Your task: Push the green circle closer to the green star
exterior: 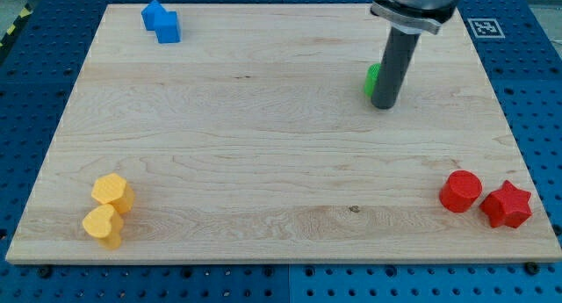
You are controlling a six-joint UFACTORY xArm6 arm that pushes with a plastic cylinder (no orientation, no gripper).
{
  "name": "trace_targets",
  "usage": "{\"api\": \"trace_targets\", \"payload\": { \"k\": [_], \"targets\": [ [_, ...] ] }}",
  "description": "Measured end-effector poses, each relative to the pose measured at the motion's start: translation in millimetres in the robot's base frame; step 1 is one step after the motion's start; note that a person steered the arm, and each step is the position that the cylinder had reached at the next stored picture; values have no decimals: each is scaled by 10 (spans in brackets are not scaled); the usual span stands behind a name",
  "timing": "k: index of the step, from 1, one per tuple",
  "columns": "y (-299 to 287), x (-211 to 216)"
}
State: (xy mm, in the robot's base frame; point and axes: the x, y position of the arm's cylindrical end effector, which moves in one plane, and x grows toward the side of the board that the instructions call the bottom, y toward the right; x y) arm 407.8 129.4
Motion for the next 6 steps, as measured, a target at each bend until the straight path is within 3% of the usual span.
{"api": "trace_targets", "payload": {
  "k": [2,4,6],
  "targets": [
    [-216,-270],
    [-55,-349],
    [59,-877]
  ]
}}
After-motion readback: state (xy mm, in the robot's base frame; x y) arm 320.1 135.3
